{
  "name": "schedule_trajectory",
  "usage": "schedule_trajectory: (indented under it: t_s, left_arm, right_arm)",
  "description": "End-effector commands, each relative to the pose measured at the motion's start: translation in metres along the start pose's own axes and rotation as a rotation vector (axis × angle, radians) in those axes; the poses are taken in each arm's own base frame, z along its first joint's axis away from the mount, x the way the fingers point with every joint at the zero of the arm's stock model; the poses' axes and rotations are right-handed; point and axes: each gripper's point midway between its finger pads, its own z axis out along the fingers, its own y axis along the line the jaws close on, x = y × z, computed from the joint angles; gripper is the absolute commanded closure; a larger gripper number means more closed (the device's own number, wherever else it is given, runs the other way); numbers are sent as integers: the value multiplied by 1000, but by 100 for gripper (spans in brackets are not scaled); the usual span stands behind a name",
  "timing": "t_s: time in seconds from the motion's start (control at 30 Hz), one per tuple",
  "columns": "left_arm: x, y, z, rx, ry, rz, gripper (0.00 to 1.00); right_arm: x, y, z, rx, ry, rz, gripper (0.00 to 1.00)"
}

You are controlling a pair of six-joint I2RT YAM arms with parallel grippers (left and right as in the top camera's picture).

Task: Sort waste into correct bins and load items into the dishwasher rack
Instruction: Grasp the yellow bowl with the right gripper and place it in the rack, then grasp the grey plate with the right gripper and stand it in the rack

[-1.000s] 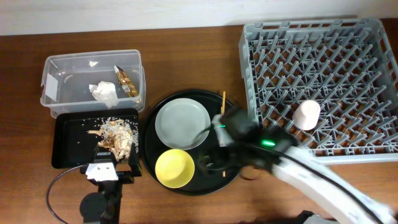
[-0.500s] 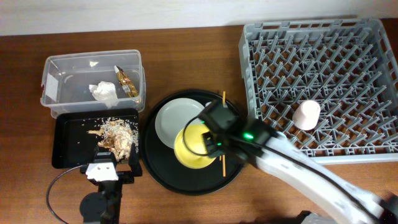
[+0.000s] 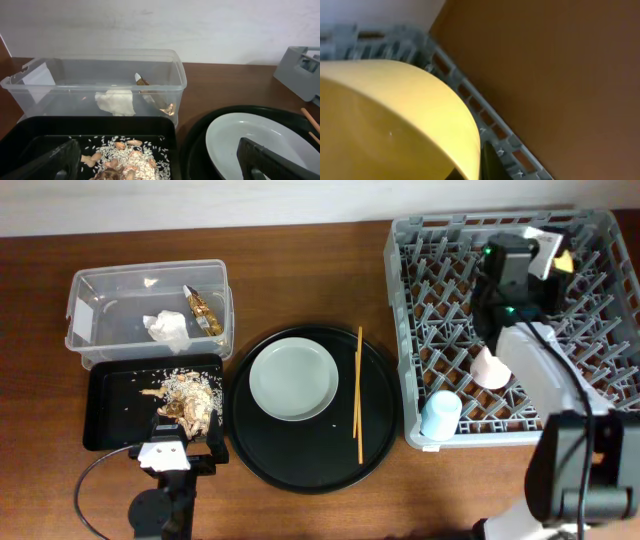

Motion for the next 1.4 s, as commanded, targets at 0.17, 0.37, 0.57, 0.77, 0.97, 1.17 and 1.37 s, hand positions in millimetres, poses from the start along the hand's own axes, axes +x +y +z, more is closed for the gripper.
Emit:
schedule_trajectory:
  t_s: [0.17,0.37,0.57,0.77,0.97,1.17,1.37]
  left_arm:
    - [1,0,0,3,0,12,1]
    - [1,0,0,3,0,12,1]
    - [1,0,0,3,0,12,1]
    - [1,0,0,3,0,12,1]
    - [1,0,0,3,0,12,1]
    - [1,0,0,3,0,12,1]
    - [1,0,0,3,0,12,1]
  right_arm:
    - [30,97,-22,-159,-17,-287,96]
    - [17,83,-101,-48,-95,-345,57]
    - [68,113,-286,-1259,330,-322,26]
    - [163,139,-408,-1560,663,-395,43]
    - [226,212,-371,-1131,854,-160,35]
    - [195,200,-356,-1152,744,-154,96]
    - [-23,-74,-234,-460,-178,274,96]
